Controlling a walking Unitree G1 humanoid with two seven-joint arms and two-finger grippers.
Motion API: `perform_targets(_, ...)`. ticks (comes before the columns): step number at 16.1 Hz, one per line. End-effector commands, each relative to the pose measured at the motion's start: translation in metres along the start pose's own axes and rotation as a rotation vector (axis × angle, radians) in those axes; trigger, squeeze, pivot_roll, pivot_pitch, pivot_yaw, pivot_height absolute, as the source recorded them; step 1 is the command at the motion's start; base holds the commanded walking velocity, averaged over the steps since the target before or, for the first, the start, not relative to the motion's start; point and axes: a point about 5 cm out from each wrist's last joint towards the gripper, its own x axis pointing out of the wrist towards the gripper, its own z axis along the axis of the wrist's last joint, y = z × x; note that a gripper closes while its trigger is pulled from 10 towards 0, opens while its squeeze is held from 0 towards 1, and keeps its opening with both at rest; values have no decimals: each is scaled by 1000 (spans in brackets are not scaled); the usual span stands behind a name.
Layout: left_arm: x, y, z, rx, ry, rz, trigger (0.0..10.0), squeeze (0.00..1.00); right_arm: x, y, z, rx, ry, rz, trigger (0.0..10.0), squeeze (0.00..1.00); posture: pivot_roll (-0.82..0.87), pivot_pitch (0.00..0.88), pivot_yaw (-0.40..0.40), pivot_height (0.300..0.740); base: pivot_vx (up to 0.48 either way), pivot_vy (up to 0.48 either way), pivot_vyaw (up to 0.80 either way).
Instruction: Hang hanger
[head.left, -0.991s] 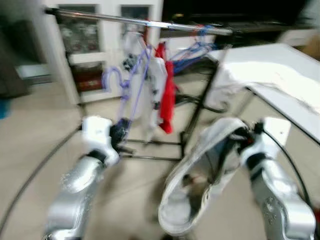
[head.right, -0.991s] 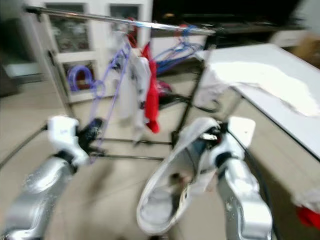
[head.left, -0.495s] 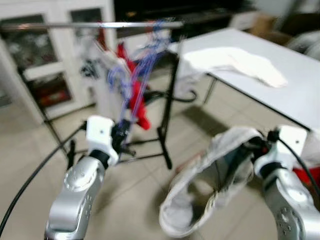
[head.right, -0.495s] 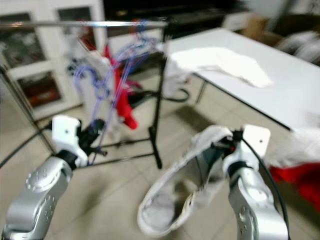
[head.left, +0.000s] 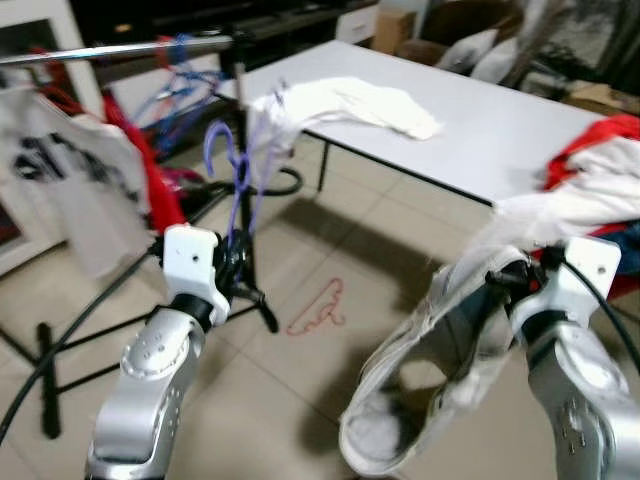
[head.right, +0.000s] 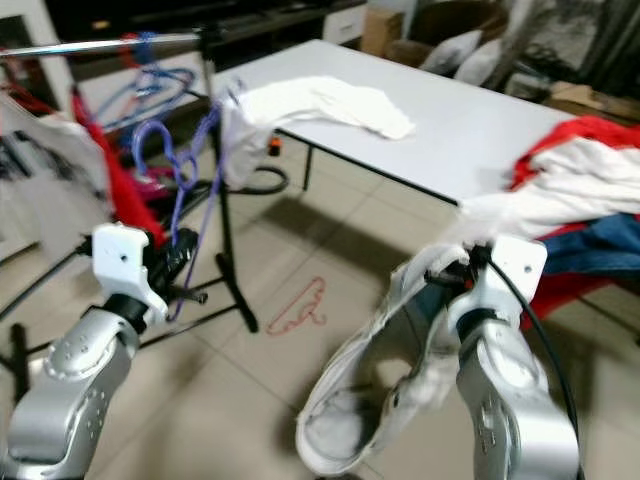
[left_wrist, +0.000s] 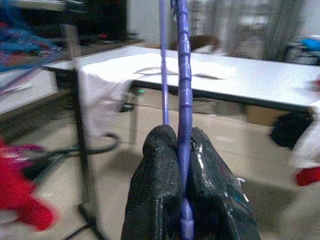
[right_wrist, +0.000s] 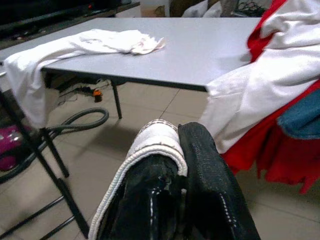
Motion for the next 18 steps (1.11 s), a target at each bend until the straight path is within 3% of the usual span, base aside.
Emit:
perform_targets(1,5,-5,11,-4,-35,-41,10000,0,0,1,18,-1,-77,-1,10000,0,11,0,-62,740,0,0,-788)
perform_targets(6,10,-8,19,-20,-72,-82,10000,0,4,4,44,31,-164,-22,10000,0,5,0,-48,740,309,0,-786)
perform_targets(13,16,-11,28,-20,-97,-117,10000,0,4,5,93,50,-344,19,10000,0,-7,0,-45,740,405,0,0)
perform_targets(17,19,-13,31,-14,-104,-129,10000,0,12,-2,143,-56,-474,40,10000,0,-9,0,-44,740,425,0,-800)
perform_targets(18,19,-13,31,-2,-104,-135,10000,0,16,-10,167,-75,-533,22,10000,0,-8,0,-45,740,424,0,-800)
